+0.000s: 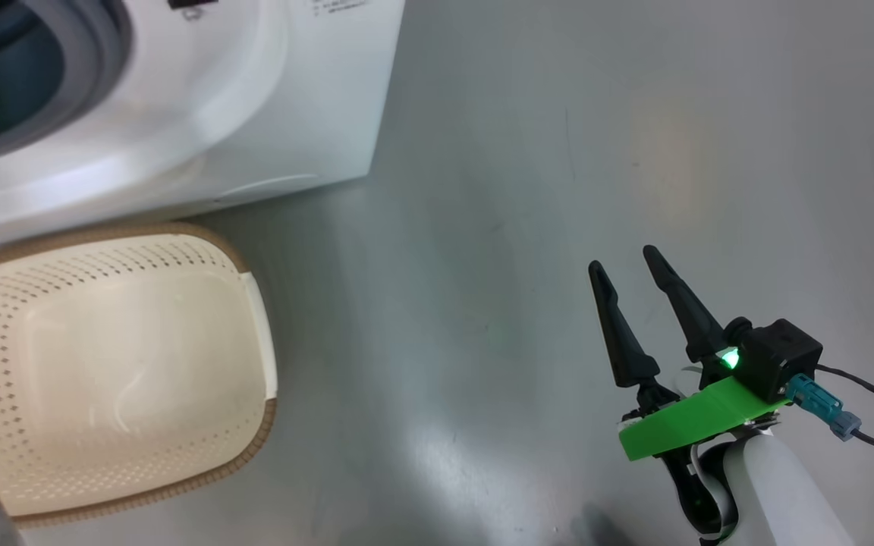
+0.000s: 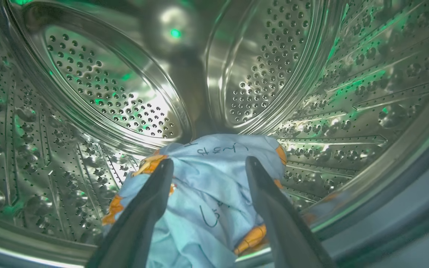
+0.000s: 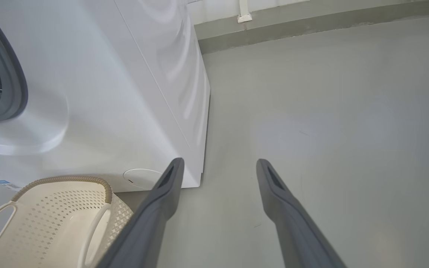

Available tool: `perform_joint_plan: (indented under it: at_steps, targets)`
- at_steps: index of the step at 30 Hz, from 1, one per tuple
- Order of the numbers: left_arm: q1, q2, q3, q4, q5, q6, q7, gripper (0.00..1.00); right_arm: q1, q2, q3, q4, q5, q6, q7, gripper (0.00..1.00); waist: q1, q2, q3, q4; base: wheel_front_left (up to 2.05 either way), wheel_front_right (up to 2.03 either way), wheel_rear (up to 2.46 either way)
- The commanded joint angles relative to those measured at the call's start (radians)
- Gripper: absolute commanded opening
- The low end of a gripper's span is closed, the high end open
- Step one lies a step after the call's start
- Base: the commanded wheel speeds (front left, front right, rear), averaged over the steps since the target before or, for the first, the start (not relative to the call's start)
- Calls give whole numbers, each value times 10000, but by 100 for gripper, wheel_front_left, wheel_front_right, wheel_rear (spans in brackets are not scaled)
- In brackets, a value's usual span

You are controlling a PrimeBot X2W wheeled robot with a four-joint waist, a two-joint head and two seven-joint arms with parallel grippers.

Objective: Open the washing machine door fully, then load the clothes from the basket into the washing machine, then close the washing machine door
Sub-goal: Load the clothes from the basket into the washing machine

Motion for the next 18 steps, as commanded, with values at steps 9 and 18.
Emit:
perform_joint_plan:
  at_steps: [9,18]
  targets:
    - [1607,62,311,-949,-89,-113,-51,100,242,-107,197,-15,53,98,-48,100,0,0,-1060,374,0,0,0]
    - [3226,-433,463,-1884,-111,-218,-51,100,507,-213,165,157,85,98,-48,100,0,0,-1997,556,0,0,0]
